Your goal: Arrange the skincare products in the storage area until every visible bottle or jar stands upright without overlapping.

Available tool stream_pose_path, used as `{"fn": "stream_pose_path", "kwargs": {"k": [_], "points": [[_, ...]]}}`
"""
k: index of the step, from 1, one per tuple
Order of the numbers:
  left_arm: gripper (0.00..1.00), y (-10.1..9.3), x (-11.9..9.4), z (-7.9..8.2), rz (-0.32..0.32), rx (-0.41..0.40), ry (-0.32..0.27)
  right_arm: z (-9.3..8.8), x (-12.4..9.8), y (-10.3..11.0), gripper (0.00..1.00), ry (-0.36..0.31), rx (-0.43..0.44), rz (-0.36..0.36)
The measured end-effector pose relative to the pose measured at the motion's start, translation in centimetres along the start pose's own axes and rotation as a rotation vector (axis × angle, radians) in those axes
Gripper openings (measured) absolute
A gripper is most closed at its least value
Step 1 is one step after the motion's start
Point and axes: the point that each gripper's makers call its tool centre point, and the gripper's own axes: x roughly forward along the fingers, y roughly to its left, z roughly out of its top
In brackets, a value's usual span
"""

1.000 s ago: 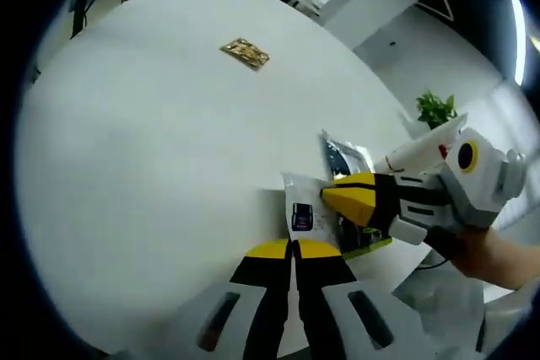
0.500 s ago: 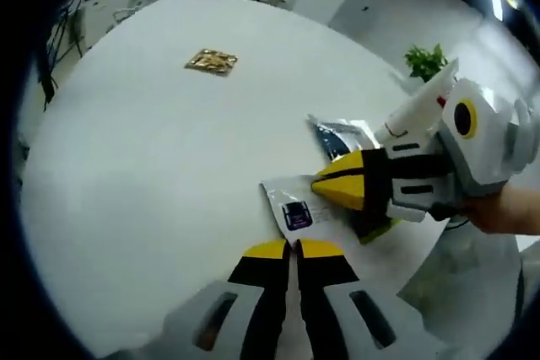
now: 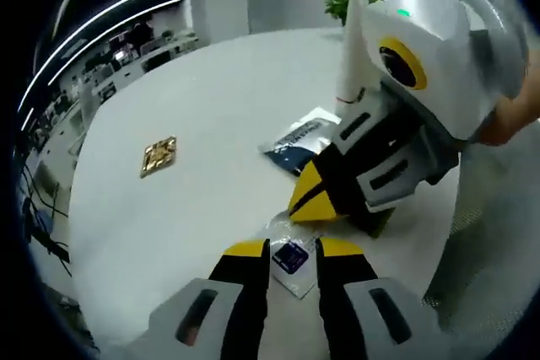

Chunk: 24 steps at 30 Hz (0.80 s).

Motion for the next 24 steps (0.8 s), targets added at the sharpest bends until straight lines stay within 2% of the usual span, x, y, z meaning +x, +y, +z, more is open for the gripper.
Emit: {"fn": "stream_pose_path", "kwargs": {"k": [4, 9, 13, 16, 20, 24], "points": [[0.21, -0.1, 0.5, -0.8, -0.009, 0.008, 0.044, 0.0, 0.0, -0.1, 0.01, 0.003, -0.008, 0.004], [0.21, 0.0, 0.4, -0.8, -0.014, -0.014, 0.034, 0.0, 0.1, -0.2, 0.02, 0.009, -0.045, 0.006], [0.21, 0.0, 0.5, -0.9, -0.018, -0.02, 0.039, 0.2, -0.1, -1.0, 0.11, 0.002, -0.081, -0.029], [0.21, 0.0, 0.4, -0.9, -0.019, -0.02, 0.045, 0.3, -0.6, -1.2, 0.09, -0.004, -0.066, -0.033], [0.21, -0.1, 0.4, -0.8, -0.018, -0.017, 0.046, 0.1, -1.0, -1.5, 0.16, -0.011, -0.053, -0.055], [0.21, -0.1, 0.3, -0.8, -0.016, -0.01, 0.054, -0.1, -1.6, -1.6, 0.16, -0.008, -0.047, -0.065]]}}
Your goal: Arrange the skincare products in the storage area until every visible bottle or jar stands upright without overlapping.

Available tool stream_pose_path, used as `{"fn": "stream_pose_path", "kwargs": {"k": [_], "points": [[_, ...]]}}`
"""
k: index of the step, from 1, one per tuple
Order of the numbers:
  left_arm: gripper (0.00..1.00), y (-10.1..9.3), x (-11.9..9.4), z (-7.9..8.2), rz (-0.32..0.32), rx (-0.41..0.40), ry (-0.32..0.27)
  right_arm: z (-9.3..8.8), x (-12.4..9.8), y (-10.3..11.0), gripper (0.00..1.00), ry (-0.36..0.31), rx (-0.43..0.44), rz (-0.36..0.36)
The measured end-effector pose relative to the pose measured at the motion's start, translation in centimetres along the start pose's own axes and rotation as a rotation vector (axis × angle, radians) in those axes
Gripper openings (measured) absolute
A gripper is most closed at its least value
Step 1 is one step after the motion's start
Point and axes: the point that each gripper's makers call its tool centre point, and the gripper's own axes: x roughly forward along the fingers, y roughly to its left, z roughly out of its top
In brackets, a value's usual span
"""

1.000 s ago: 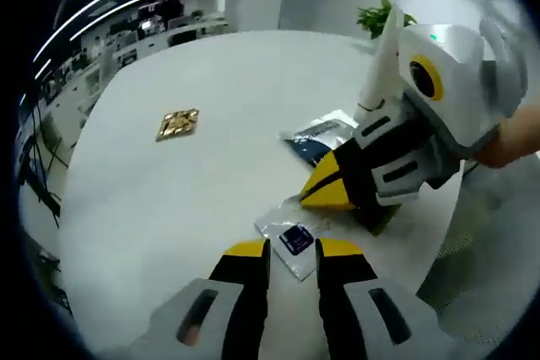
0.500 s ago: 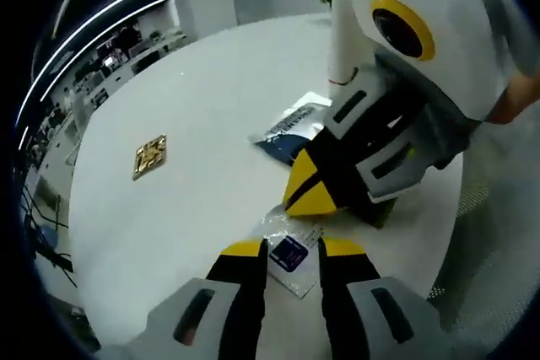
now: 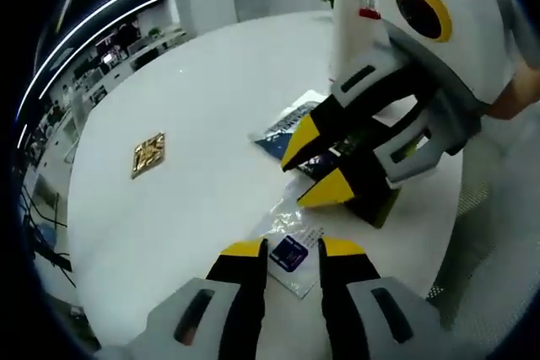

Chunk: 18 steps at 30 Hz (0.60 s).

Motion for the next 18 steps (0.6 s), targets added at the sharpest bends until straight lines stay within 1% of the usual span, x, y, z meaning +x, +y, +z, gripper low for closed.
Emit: {"fn": "stream_pose_path", "kwargs": {"k": [6, 11, 18], "points": [[0.25, 0.3, -0.2, 0.2, 0.011, 0.003, 0.003, -0.2, -1.0, -0.4, 0.17, 0.003, 0.014, -0.013], [0.25, 0.5, -0.6, 0.3, 0.022, 0.002, 0.005, -0.5, -2.0, -0.7, 0.19, 0.003, 0.028, -0.02], [0.28, 0.2, -1.5, 0.8, 0.03, -0.01, -0.006, -0.5, -3.8, -0.7, 0.3, -0.026, 0.069, -0.025]]}}
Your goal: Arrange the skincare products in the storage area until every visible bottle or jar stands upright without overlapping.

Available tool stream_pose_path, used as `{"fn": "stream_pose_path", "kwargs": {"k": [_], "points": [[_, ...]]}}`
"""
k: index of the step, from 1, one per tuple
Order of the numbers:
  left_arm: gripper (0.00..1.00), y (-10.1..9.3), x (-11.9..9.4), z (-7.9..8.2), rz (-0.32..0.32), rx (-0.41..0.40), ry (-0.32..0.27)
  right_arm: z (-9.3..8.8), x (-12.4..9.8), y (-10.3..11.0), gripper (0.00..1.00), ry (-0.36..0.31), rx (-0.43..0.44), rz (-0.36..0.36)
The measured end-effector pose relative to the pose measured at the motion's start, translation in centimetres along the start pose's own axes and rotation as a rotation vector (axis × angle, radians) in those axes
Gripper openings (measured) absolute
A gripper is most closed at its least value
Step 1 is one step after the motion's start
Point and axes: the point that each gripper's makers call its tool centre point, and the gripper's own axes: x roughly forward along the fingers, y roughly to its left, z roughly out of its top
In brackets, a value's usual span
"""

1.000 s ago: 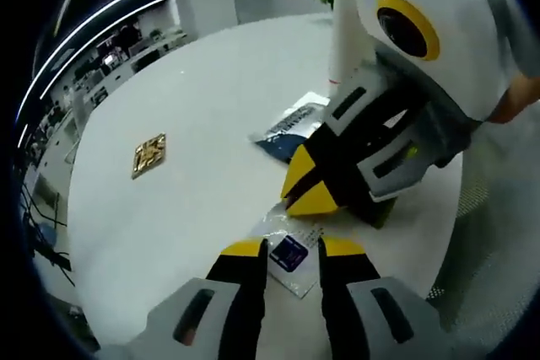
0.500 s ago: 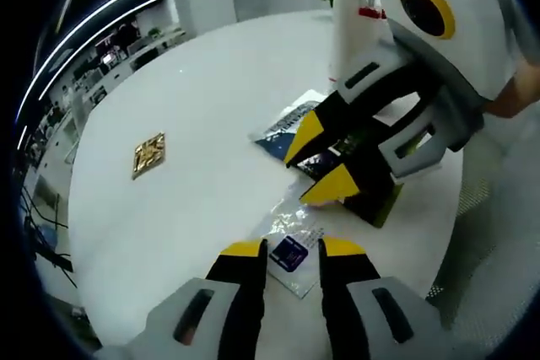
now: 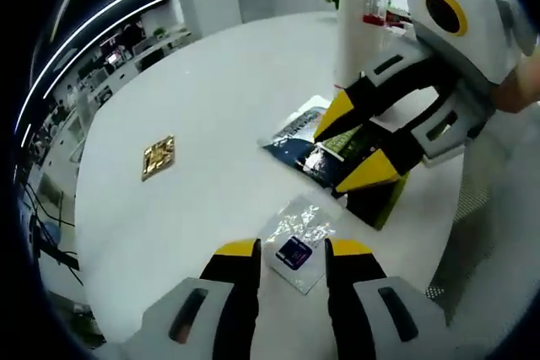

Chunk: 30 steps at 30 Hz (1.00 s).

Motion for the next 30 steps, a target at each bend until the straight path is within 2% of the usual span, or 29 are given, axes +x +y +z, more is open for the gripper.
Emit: {"fn": "stream_pose_path", "kwargs": {"k": [4, 10, 12, 14, 17, 24, 28, 30], "points": [[0.35, -0.5, -0.7, 0.3, 0.001, -0.017, -0.01, -0.3, -1.3, 0.6, 0.37, -0.011, 0.018, 0.014], [0.42, -1.4, -1.7, 0.6, 0.001, -0.037, -0.022, -1.2, -3.2, 2.7, 0.54, -0.017, 0.061, 0.087], [0.43, -1.8, -2.1, 0.6, -0.011, -0.06, -0.019, -1.5, -4.1, 3.5, 0.58, -0.011, 0.118, 0.118], [0.45, -2.2, -2.4, 0.7, -0.016, -0.085, -0.027, -1.3, -5.2, 3.7, 0.62, -0.033, 0.184, 0.118], [0.49, -2.4, -2.8, 0.8, -0.02, -0.114, -0.034, -1.8, -6.9, 3.9, 0.66, -0.018, 0.272, 0.121], [0.52, -2.9, -3.8, 0.7, -0.003, -0.161, -0.049, -3.6, -10.4, 2.1, 0.78, -0.009, 0.353, 0.045], [0.58, -3.0, -4.4, 0.9, 0.0, -0.25, -0.081, -4.7, -12.4, 0.4, 0.82, -0.011, 0.393, -0.017], [0.59, -2.9, -4.8, 0.8, 0.01, -0.265, -0.088, -5.2, -13.4, -0.4, 0.83, -0.014, 0.404, -0.046]]}}
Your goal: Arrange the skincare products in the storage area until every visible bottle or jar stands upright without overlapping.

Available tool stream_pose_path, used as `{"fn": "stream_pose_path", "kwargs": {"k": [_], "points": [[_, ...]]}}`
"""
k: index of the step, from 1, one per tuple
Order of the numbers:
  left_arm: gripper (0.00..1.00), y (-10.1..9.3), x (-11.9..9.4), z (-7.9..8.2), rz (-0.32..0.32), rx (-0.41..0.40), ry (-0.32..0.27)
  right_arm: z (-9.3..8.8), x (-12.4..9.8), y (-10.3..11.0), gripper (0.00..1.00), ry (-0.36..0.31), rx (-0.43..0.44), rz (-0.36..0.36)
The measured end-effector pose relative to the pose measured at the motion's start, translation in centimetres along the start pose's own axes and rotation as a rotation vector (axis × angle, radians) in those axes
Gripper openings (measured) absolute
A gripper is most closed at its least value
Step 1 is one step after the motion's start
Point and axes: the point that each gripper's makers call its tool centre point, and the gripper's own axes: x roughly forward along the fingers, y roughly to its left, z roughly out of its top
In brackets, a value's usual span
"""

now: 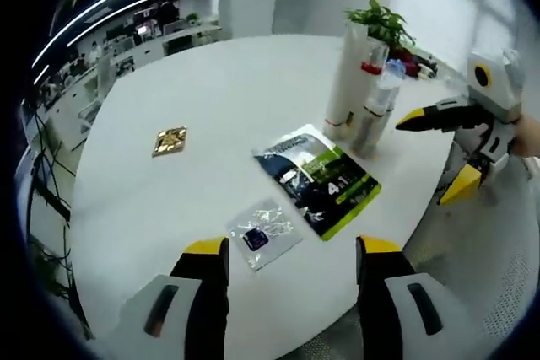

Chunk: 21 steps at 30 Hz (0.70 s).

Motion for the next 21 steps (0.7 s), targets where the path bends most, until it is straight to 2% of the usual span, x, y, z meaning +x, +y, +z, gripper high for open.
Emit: {"fn": "stream_pose_path", "kwargs": {"k": [7, 15, 21], "points": [[0.66, 0.5, -1.4, 0.6, 0.036, -0.037, -0.033, 0.5, -2.8, -3.1, 0.87, -0.043, 0.029, -0.076], [0.76, 0.6, -3.0, 1.7, 0.059, -0.088, -0.094, 1.5, -4.9, -5.1, 0.96, -0.105, 0.065, -0.118], [0.83, 0.4, -3.9, 2.1, 0.064, -0.108, -0.115, 1.4, -6.2, -6.2, 0.98, -0.135, 0.085, -0.142]]}}
